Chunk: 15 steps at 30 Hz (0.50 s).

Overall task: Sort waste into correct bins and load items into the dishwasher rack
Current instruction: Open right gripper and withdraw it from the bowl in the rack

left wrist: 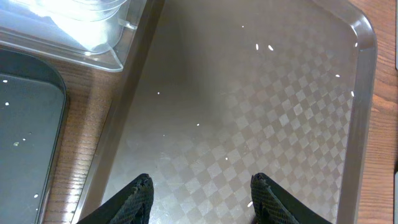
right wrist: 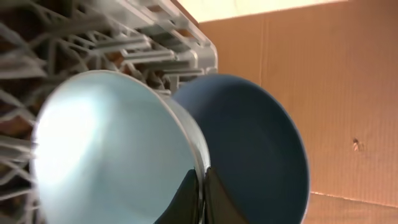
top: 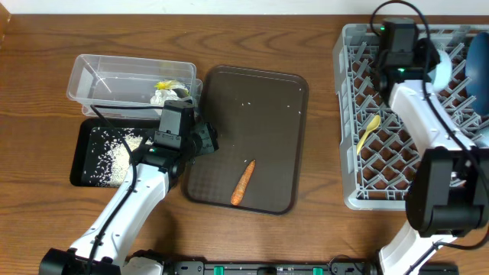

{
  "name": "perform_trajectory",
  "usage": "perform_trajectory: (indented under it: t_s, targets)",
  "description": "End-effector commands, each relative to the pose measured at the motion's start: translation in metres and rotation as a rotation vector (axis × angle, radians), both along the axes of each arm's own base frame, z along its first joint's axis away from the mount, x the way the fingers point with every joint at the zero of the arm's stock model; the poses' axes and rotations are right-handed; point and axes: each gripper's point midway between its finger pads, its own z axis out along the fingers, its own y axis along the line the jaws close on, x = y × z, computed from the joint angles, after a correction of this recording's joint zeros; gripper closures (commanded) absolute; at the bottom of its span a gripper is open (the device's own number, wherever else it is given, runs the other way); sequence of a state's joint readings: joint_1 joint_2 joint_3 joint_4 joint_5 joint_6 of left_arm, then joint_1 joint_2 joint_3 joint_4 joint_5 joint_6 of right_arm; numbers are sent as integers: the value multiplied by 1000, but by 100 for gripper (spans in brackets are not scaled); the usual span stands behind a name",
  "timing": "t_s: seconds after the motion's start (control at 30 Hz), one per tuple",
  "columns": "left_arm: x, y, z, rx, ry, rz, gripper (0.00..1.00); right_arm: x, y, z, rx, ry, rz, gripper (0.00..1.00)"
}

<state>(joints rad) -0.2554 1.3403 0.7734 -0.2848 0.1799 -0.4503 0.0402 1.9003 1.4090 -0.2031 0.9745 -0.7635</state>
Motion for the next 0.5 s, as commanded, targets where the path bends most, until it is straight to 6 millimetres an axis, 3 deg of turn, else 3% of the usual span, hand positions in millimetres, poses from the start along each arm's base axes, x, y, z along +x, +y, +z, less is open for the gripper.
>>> perform_trajectory:
  t_s: [0.0, 0.1, 0.3, 0.47]
  targets:
    - [4, 2, 8, 2, -24, 4, 46, 1, 14, -8, -3, -25, -21, 95]
    - [4, 2, 8, 2, -24, 4, 46, 0, 22, -10, 16, -39, -20, 90]
    - [4, 2, 8, 2, -24, 4, 47, -12, 31, -25, 114, -100, -82, 70]
    - [4, 2, 8, 5, -25, 6, 46, -27, 54, -59, 345, -62, -87, 59]
